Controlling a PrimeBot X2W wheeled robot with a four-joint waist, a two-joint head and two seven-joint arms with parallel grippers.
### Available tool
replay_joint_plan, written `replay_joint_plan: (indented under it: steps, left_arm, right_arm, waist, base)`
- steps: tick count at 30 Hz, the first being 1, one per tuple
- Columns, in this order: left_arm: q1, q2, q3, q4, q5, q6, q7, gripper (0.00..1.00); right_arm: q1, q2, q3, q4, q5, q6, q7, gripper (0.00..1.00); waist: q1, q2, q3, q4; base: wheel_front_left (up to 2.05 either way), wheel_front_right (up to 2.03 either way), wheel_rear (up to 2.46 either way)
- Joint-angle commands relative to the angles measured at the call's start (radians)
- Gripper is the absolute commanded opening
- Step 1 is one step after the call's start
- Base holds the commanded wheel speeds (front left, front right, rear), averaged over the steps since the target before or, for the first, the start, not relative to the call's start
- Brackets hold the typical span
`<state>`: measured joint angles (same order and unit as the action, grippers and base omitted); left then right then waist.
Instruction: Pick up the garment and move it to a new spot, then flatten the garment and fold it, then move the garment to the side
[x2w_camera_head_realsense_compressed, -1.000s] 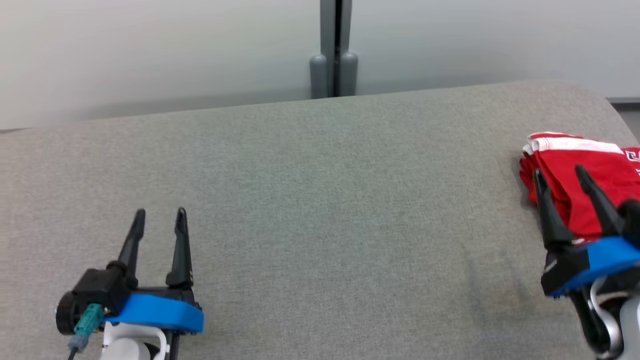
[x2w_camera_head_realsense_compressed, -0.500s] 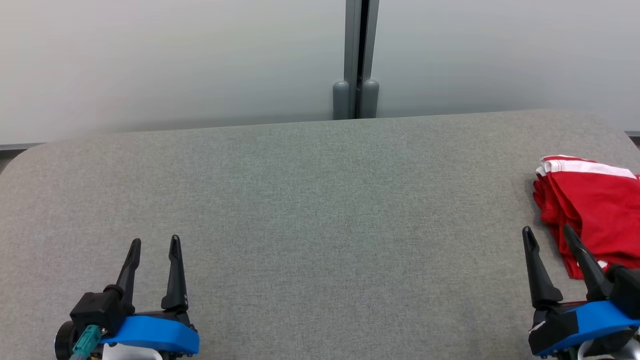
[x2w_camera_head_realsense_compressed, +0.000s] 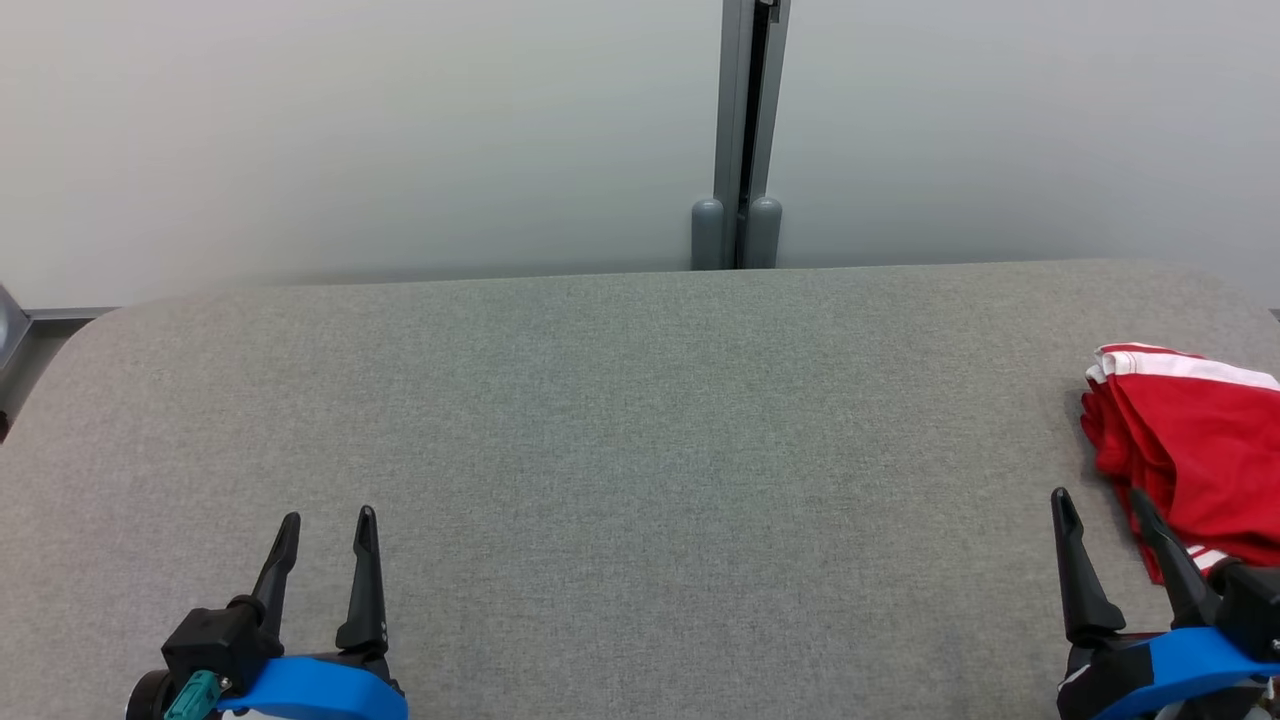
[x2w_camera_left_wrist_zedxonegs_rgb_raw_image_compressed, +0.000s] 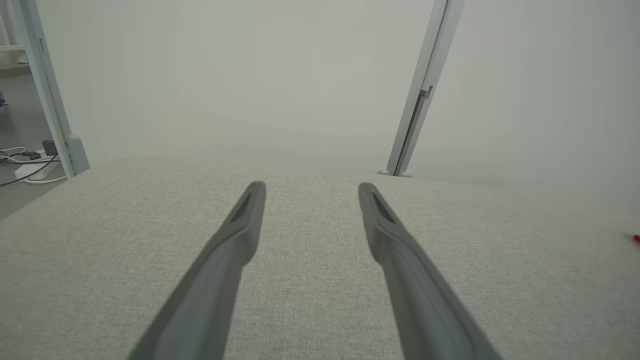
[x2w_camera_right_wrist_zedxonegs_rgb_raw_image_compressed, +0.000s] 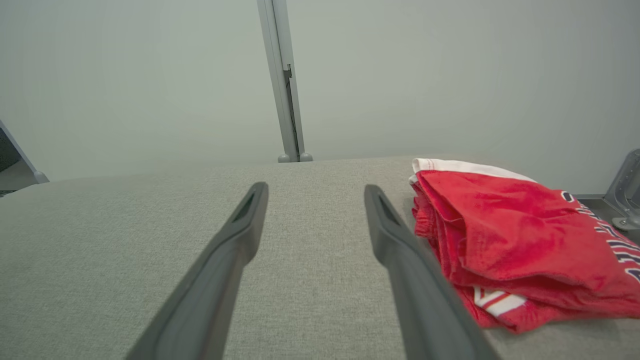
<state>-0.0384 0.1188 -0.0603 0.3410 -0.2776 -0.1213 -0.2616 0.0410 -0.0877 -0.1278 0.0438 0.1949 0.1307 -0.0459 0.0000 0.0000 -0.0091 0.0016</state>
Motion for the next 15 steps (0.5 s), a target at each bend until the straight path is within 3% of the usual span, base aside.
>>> replay_joint_plan:
  steps: [1, 15]
  left_arm:
    - [0.007, 0.003, -0.001, 0.001, 0.002, -0.006, -0.004, 1.0]
    - [-0.015, 0.007, 0.0, 0.026, 0.011, -0.01, -0.004, 1.0]
  right_arm:
    - [-0.002, -0.005, 0.001, 0.005, 0.002, 0.0, -0.008, 1.0]
    - [-0.01, -0.024, 0.019, 0.067, -0.018, 0.0, -0.046, 1.0]
  waist:
    - [0.0, 0.0, -0.001, 0.001]
    - [0.0, 0.0, 0.002, -0.002]
  base:
    - [0.0, 0.0, 0.0]
    - [0.0, 0.0, 0.0]
